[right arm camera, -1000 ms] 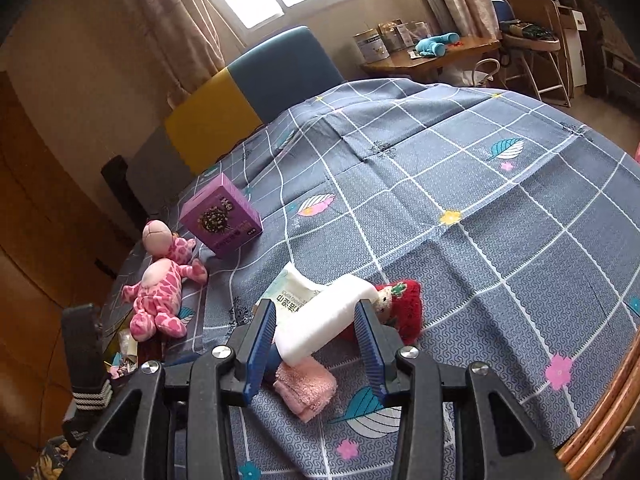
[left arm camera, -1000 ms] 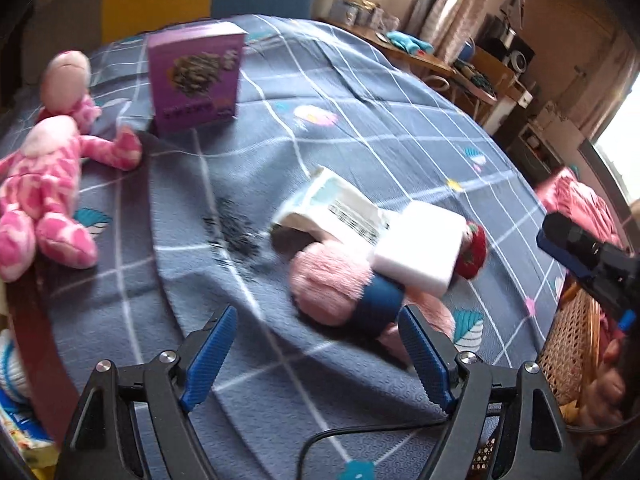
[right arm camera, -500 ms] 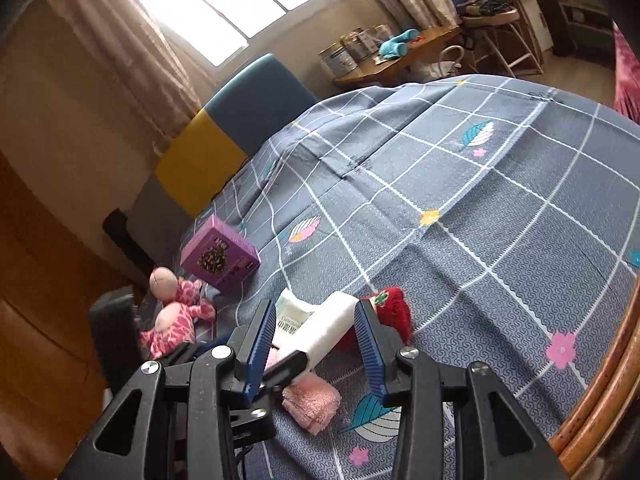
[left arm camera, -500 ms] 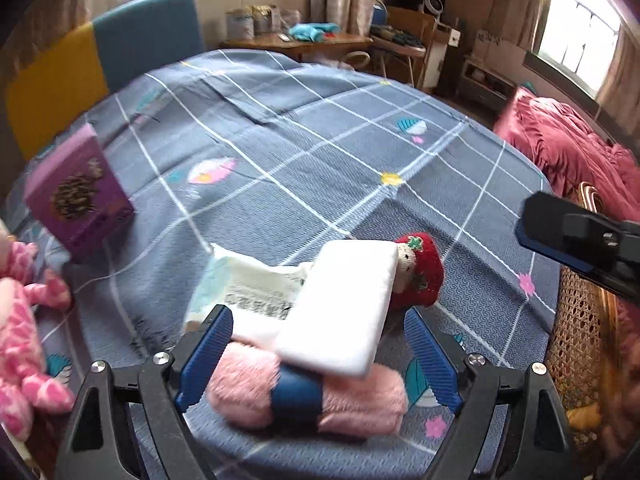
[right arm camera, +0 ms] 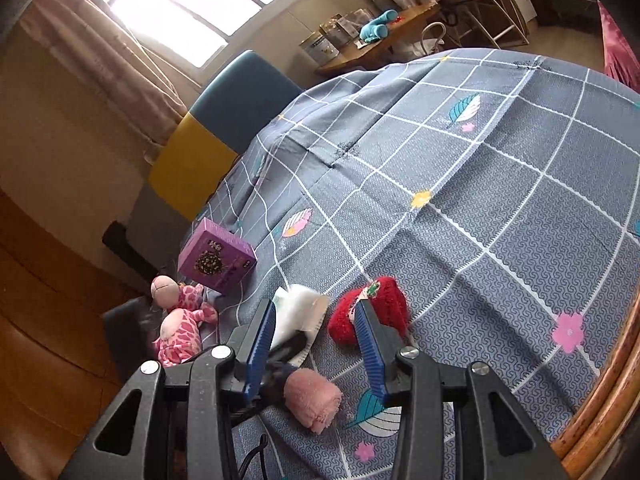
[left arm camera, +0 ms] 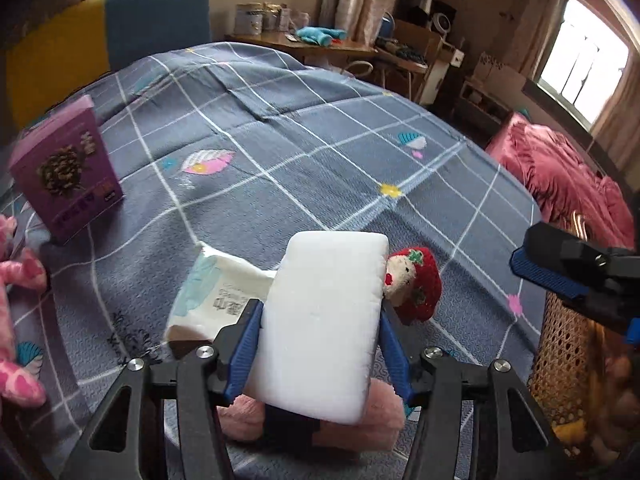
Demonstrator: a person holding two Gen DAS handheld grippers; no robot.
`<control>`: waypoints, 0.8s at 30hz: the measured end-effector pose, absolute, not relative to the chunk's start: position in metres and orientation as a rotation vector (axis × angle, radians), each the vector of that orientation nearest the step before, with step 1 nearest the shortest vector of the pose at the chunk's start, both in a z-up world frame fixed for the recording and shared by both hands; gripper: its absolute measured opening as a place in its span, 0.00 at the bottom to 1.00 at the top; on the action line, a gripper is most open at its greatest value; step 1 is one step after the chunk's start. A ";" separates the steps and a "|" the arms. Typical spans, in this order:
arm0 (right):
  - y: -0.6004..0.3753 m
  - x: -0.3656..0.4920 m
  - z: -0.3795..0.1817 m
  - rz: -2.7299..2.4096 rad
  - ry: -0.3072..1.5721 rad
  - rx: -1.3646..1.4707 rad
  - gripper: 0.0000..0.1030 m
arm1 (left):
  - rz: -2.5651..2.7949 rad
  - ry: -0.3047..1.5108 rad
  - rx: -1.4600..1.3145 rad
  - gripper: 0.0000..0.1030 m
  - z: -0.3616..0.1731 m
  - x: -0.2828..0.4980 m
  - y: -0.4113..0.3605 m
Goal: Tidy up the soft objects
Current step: 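Grasp the white foam sponge block with the left tool, then lift the white sponge with the left tool while the right tool grasps the red strawberry plush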
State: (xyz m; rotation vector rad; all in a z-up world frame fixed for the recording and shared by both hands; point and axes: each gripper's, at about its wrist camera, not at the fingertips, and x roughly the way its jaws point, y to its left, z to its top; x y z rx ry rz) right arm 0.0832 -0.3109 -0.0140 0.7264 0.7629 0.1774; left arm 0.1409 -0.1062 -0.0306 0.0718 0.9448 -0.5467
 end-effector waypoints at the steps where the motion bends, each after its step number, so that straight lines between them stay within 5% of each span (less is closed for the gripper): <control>1: -0.310 0.084 -0.015 0.175 0.772 0.724 0.40 | -0.520 0.932 0.054 0.56 -0.026 0.139 -0.095; 11: -0.277 0.108 -0.022 0.131 0.971 0.491 0.40 | -0.212 0.927 0.038 0.56 -0.045 0.095 0.014; 14: -0.271 0.121 -0.026 0.091 1.037 0.422 0.53 | -0.164 0.947 0.082 0.56 -0.066 0.080 0.023; 16: -0.271 0.131 -0.029 0.066 1.059 0.398 0.75 | -0.152 0.965 0.094 0.56 -0.080 0.075 0.023; 24: -0.262 0.170 -0.050 -0.018 1.170 0.261 0.78 | -0.148 0.957 0.106 0.57 -0.088 0.072 0.014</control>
